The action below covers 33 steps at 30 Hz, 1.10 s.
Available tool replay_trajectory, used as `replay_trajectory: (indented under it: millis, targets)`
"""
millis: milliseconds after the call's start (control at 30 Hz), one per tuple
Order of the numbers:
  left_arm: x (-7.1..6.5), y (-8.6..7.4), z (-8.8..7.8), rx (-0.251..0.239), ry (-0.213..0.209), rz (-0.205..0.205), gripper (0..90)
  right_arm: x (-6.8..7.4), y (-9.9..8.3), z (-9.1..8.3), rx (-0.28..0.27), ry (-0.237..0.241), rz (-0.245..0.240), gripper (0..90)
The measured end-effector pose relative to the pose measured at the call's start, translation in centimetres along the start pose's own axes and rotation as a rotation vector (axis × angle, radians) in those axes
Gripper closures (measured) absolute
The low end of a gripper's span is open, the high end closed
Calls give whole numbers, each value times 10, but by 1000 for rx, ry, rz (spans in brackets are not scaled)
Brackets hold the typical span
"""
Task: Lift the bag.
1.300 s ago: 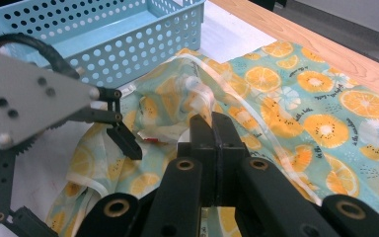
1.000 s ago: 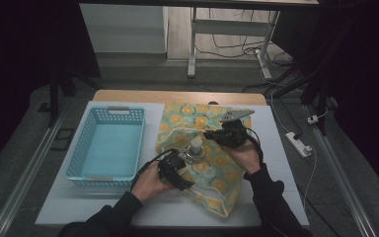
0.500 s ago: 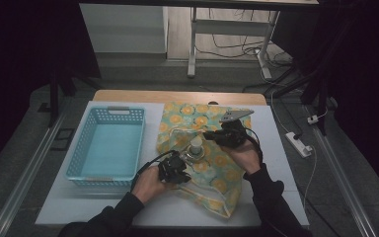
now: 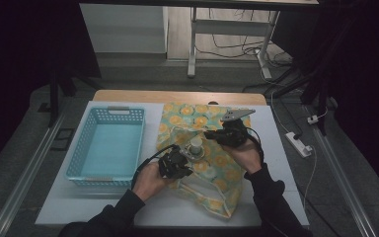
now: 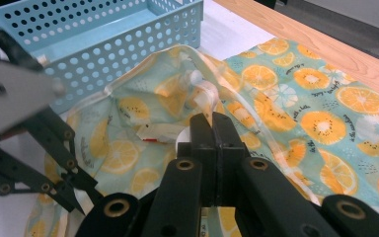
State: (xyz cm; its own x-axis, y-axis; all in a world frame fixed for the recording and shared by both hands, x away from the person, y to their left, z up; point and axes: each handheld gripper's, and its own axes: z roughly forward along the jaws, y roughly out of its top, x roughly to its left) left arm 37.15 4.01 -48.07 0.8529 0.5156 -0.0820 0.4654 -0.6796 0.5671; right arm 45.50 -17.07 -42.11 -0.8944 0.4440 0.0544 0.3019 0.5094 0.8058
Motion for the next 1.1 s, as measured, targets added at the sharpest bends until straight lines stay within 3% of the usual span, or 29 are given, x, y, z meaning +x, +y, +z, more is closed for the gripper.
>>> replay_trajectory:
  millis: [200, 533, 833, 1100]
  targets:
    - [6, 6, -14, -49, 1, -42, 883, 6, 4, -1, -4, 13, -15, 900]
    - [20, 10, -39, -147, -61, -137, 884, 10, 10, -8, -27, 32, -18, 900]
    - [30, 11, -63, -234, -107, -170, 884, 15, 15, -13, -40, 37, -36, 900]
    - [41, 14, -78, -254, -127, -195, 884, 19, 20, -15, -43, 44, -47, 900]
